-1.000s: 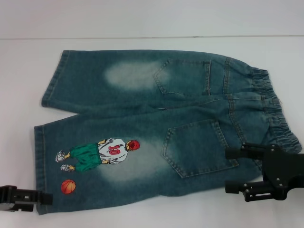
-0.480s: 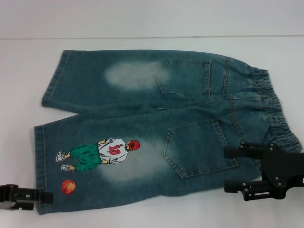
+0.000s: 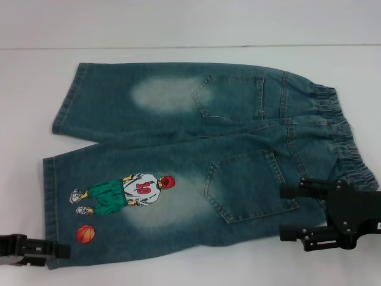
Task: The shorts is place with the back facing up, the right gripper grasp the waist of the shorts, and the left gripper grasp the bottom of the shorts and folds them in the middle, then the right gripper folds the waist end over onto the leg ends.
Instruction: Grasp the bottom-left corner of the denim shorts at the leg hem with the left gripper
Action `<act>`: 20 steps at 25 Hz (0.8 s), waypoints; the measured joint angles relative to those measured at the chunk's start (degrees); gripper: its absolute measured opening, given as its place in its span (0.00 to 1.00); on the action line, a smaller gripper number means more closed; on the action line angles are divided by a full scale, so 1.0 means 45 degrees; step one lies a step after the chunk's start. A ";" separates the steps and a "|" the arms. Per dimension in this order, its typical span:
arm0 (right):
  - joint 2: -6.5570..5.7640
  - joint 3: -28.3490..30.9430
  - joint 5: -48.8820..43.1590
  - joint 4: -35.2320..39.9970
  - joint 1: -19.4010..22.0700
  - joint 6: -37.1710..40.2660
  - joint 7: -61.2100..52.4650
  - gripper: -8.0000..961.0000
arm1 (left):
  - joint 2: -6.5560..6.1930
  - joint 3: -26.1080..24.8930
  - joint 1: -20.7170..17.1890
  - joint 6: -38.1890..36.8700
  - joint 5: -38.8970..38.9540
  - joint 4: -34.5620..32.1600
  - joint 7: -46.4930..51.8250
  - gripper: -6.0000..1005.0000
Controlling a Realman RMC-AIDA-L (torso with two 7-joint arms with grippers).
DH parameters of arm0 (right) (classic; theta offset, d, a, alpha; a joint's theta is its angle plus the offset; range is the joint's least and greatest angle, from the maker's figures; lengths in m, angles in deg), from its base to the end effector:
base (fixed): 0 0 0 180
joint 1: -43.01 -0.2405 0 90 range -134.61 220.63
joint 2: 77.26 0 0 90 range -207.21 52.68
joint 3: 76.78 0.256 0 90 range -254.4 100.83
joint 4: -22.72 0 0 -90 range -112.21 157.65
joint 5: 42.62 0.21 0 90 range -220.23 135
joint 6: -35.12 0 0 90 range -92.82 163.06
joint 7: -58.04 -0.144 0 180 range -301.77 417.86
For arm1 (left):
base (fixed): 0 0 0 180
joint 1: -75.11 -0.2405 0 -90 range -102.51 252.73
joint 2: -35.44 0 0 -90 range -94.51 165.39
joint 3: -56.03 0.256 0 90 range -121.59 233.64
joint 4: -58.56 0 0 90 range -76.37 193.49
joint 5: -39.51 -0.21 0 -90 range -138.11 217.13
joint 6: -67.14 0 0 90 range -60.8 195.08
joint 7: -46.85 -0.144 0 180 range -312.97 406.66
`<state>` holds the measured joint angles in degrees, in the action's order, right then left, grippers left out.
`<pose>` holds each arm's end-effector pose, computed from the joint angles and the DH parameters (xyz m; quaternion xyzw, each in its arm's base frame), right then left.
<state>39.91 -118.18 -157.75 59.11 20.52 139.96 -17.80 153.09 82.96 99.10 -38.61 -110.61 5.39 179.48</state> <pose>0.2860 0.2602 0.0066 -0.9381 0.2166 0.2693 0.0232 -0.3422 0.2518 0.0530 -0.7394 -0.6708 -0.0369 0.0436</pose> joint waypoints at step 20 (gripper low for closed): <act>-0.0020 0.0000 -0.0001 0.0000 -0.0003 0.0002 0.0000 0.97 | -0.0138 -0.0110 0.0207 -0.0089 0.0050 0.0201 0.0009 0.87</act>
<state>39.82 -118.18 -157.75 59.11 20.51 139.97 -17.80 152.47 82.46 100.03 -39.01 -110.38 6.29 179.52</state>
